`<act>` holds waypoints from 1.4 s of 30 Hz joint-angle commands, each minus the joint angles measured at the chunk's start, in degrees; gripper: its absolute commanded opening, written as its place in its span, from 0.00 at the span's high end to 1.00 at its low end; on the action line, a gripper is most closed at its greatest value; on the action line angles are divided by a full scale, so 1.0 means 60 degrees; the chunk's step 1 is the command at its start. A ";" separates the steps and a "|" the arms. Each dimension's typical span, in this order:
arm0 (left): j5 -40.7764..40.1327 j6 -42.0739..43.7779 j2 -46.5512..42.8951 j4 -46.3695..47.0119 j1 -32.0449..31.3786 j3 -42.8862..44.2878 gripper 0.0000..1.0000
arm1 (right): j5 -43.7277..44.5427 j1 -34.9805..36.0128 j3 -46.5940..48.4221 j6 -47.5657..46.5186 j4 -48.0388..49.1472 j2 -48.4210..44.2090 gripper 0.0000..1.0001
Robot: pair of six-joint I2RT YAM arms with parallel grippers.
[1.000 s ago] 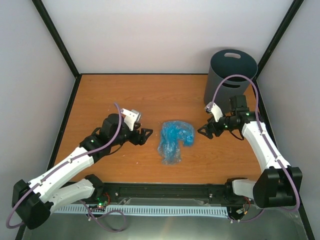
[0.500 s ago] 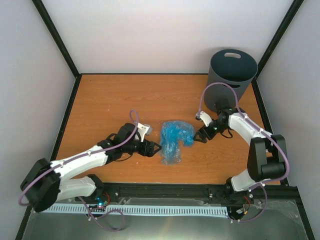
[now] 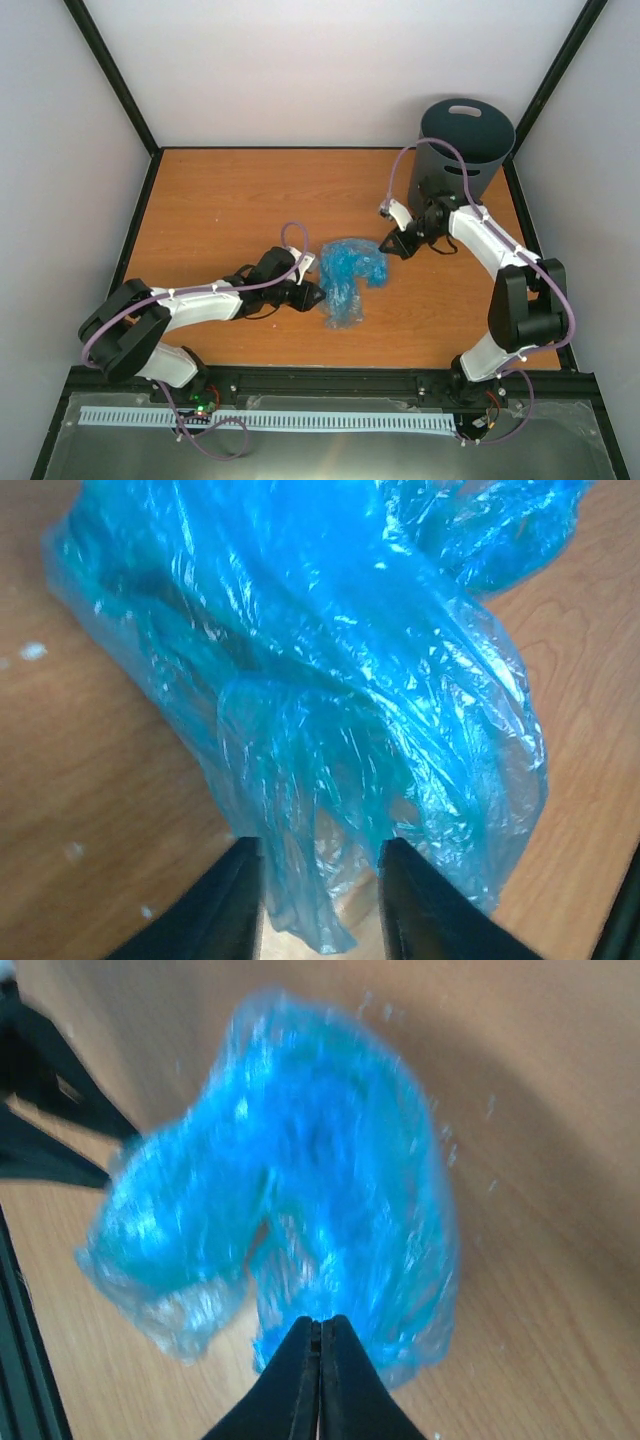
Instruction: Put the trash bags into the trash bin
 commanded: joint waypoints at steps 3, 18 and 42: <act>-0.0763 0.0350 -0.0569 0.0125 -0.0096 0.0447 0.95 | -0.0715 0.0124 0.1770 0.0582 -0.0645 -0.0427 0.97; -0.1359 0.0144 -0.1923 -0.1234 -0.0092 0.0257 0.99 | 0.1028 0.0372 -0.0875 0.0408 0.0702 -0.0235 0.00; -0.2473 -0.0333 -0.3156 -0.1658 -0.0098 -0.0401 0.99 | 0.2377 0.0265 0.5664 0.2053 0.0479 0.2241 0.28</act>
